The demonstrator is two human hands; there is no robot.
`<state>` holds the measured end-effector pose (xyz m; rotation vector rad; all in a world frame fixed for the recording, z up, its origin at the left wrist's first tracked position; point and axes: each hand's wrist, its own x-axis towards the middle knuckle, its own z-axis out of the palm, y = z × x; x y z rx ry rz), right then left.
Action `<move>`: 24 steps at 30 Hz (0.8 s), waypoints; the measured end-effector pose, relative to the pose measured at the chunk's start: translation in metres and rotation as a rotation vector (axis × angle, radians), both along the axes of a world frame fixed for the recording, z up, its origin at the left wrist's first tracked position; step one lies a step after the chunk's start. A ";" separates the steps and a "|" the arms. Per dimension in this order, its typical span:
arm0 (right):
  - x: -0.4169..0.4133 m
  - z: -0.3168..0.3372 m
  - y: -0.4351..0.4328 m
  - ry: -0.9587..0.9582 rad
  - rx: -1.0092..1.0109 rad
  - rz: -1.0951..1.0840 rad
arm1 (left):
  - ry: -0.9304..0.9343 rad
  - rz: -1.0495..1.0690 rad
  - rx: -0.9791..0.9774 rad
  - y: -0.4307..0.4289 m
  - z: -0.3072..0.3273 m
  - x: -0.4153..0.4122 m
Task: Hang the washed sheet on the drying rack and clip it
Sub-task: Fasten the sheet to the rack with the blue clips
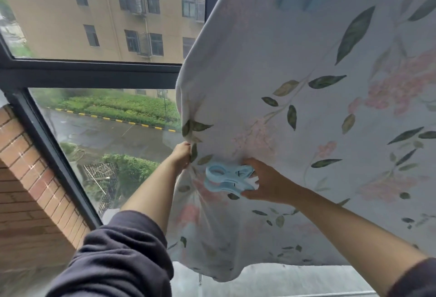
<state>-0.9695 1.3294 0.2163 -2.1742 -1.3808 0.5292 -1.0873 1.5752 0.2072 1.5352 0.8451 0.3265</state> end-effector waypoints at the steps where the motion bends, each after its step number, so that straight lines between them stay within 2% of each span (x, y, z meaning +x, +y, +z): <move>1: 0.001 -0.001 -0.001 0.009 0.009 -0.009 | -0.038 -0.111 -0.135 -0.006 0.001 -0.002; 2: 0.002 -0.002 -0.002 0.016 0.013 -0.010 | -0.030 -0.196 -0.223 -0.010 0.000 -0.004; 4: 0.003 -0.007 -0.005 0.019 0.016 -0.004 | -0.070 -0.234 -0.313 -0.014 -0.006 -0.006; 11: 0.008 -0.023 -0.019 0.016 0.020 -0.046 | -0.216 0.044 -0.358 -0.032 -0.029 -0.009; 14: 0.008 -0.021 -0.025 -0.015 0.052 -0.032 | -0.349 0.116 -0.438 -0.029 -0.028 -0.009; 19: 0.022 -0.012 -0.041 0.011 0.177 -0.109 | -0.294 0.323 -0.268 -0.047 -0.026 -0.002; 24: 0.040 -0.008 -0.066 -0.011 0.207 -0.112 | -0.387 0.480 -0.223 -0.078 -0.049 0.004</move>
